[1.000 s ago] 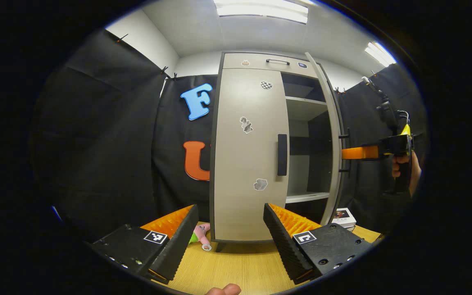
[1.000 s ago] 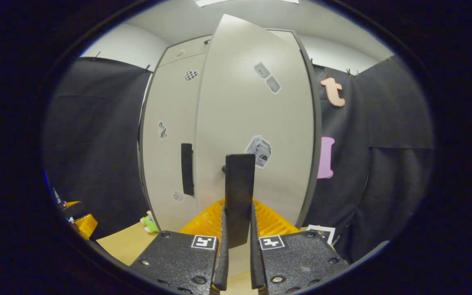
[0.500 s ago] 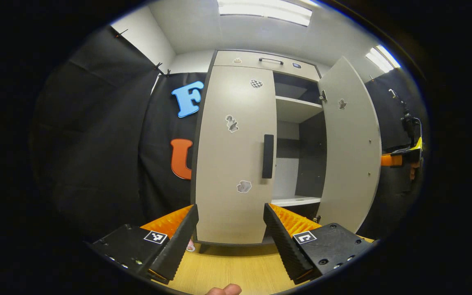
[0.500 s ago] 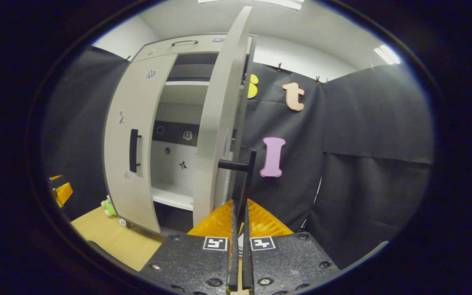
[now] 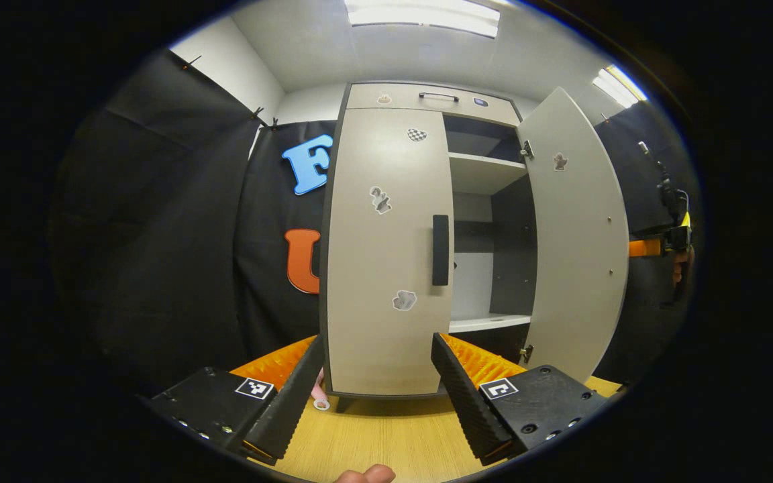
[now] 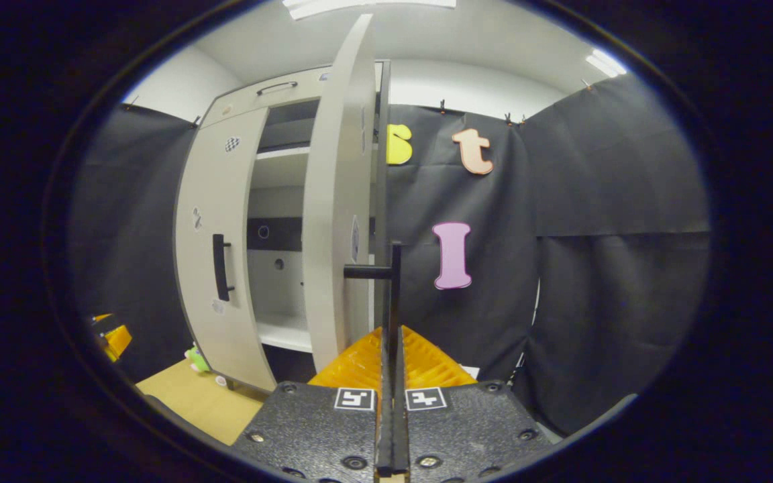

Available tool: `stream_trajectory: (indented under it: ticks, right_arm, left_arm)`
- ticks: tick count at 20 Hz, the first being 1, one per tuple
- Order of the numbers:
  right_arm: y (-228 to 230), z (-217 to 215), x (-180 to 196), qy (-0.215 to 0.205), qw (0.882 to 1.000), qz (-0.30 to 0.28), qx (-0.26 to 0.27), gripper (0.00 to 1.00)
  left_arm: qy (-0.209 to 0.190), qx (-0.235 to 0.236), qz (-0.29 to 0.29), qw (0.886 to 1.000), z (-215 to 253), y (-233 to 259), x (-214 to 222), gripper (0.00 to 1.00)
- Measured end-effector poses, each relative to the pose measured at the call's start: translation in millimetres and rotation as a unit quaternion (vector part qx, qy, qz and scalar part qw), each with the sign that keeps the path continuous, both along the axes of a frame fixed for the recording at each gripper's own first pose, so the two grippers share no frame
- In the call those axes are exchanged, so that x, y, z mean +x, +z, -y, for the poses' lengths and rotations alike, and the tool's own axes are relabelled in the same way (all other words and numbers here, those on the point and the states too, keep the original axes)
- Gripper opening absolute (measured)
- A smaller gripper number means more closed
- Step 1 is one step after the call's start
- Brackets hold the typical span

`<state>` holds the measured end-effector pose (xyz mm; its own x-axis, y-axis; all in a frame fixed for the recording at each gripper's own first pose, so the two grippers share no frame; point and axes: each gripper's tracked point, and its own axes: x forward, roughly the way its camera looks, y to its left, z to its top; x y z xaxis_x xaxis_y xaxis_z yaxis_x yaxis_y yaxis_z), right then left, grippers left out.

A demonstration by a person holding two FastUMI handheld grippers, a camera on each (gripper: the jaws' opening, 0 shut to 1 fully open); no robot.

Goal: Open the right door of the double-door shoe cabinet with the right hand, and open the left door with the left hand.

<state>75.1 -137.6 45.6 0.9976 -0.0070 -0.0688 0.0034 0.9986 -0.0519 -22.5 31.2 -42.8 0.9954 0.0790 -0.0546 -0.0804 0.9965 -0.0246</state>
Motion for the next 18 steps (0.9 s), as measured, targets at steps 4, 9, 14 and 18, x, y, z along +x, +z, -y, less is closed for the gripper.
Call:
stream_trajectory:
  ticks: [4, 9, 14, 18]
  right_arm:
    - [13.8, -44.0, -48.5, 0.029, 0.999, 0.03, 0.011, 0.04]
    - [-16.3, -85.7, -54.2, 0.046, 0.998, 0.022, 0.022, 0.35]
    - [-41.5, -108.4, -45.6, 0.063, 0.998, -0.006, 0.013, 0.8]
    - [-54.4, -119.3, -40.9, 0.076, 0.996, -0.024, 0.037, 0.96]
  left_arm:
    - [0.002, -0.004, 0.0, 1.0, -0.1, 0.5, 4.3, 0.95]
    - [-0.02, -0.008, -0.003, 1.0, 20.7, -1.1, 4.7, 0.95]
    - [-0.031, -0.005, 0.002, 0.999, 35.8, 1.3, 5.5, 0.95]
    - [-0.032, -0.013, 0.022, 0.999, 38.1, 15.8, 11.4, 0.95]
